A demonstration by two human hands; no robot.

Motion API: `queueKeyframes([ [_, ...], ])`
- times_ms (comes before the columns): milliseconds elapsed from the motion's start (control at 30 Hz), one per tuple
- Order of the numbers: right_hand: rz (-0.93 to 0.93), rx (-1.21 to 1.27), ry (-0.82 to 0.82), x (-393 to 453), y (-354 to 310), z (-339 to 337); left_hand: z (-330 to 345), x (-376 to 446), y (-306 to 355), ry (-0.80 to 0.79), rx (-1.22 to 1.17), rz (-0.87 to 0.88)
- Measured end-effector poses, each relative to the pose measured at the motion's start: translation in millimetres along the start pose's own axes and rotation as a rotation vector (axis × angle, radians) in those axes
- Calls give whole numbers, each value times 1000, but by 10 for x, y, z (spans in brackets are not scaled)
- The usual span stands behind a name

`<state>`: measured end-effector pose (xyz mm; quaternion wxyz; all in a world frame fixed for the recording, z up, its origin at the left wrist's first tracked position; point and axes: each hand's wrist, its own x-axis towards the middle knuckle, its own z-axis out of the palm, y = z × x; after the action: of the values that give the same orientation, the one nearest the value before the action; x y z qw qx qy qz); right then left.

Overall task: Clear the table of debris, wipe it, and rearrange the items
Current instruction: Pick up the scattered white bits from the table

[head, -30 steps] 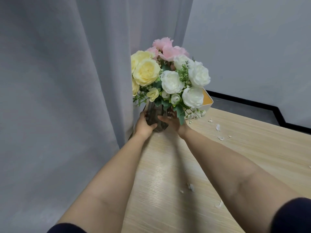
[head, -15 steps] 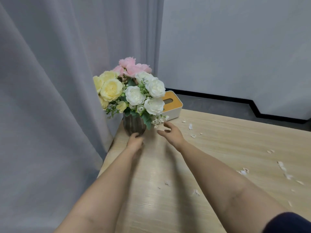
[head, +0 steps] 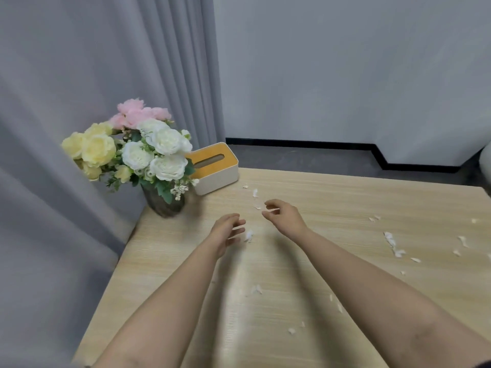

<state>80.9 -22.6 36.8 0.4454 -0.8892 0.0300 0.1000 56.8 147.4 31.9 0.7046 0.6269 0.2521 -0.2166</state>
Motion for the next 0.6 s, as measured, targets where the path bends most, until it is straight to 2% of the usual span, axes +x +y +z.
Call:
queueKeyframes([
  [167,-17,-40,-28,9,300,-182,261,-53,-18,11,-84,-19],
  [333,-32,-120,-51,105,495,-238,381,-31,-54,18,-310,-63],
  [600,79,-204,-38,510,720,-157,318,195,-68,-62,-567,-142],
])
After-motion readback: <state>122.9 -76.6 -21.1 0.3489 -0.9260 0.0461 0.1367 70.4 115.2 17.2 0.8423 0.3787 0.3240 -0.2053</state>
